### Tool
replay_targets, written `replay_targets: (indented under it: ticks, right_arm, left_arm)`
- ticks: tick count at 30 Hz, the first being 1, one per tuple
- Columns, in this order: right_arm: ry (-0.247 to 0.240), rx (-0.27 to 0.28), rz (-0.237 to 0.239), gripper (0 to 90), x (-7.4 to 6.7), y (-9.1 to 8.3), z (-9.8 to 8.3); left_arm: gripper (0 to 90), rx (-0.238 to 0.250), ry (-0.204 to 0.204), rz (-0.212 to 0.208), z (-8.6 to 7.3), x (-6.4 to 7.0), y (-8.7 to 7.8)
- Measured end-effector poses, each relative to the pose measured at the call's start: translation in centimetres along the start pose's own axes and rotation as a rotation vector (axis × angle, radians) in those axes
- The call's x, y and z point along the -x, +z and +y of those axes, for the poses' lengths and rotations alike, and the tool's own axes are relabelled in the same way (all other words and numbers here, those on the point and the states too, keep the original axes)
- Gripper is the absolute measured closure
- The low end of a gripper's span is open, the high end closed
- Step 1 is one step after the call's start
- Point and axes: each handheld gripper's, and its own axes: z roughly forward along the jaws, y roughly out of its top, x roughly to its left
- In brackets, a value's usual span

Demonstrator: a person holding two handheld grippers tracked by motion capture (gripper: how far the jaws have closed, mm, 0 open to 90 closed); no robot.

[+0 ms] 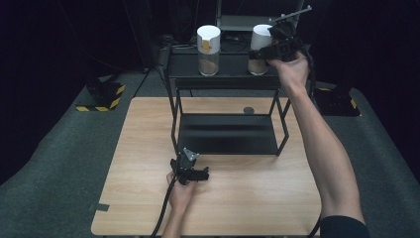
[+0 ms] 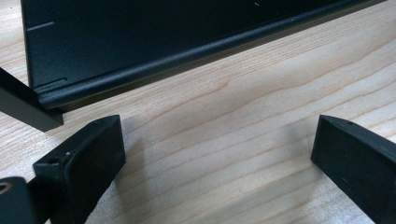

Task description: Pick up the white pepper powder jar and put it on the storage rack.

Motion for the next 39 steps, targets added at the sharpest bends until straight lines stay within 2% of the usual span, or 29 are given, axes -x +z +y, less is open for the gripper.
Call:
replay_targets:
  ticks: [4,12,17,24,26,30,34,39]
  right_arm:
    - [0.008,0.001,0.017,27.4,0.4,0.1,0.0]
    - [0.019,-0.010,0.022,13.7,0.6,0.4,0.1]
    - [0.008,-0.013,0.011,11.9,0.4,0.3,0.0]
    - [0.008,0.020,0.031,9.3,0.6,-0.6,-0.7]
    - [0.009,0.037,0.032,9.3,0.7,-1.0,-1.2]
    - [0.006,0.026,0.028,7.1,0.8,-1.3,-1.6]
    - [0.003,0.060,0.040,7.1,0.9,-2.2,-2.7]
    - [-0.004,0.051,0.056,4.9,1.0,-2.8,-3.4]
  left_arm:
    - [2.8,0.000,0.000,0.000,0.0,0.0,0.0]
    - [2.8,0.000,0.000,0.000,0.0,0.0,0.0]
    - [2.8,0.000,0.001,0.001,0.0,0.0,0.0]
    - [2.8,0.000,0.001,0.001,0.0,0.0,0.0]
    - [2.8,0.000,0.000,0.000,0.0,0.0,0.0]
    - [2.8,0.000,0.001,0.001,0.0,0.0,0.0]
    - [2.8,0.001,-0.001,0.001,0.0,0.0,0.0]
    - [2.8,0.001,-0.001,0.001,0.0,0.0,0.0]
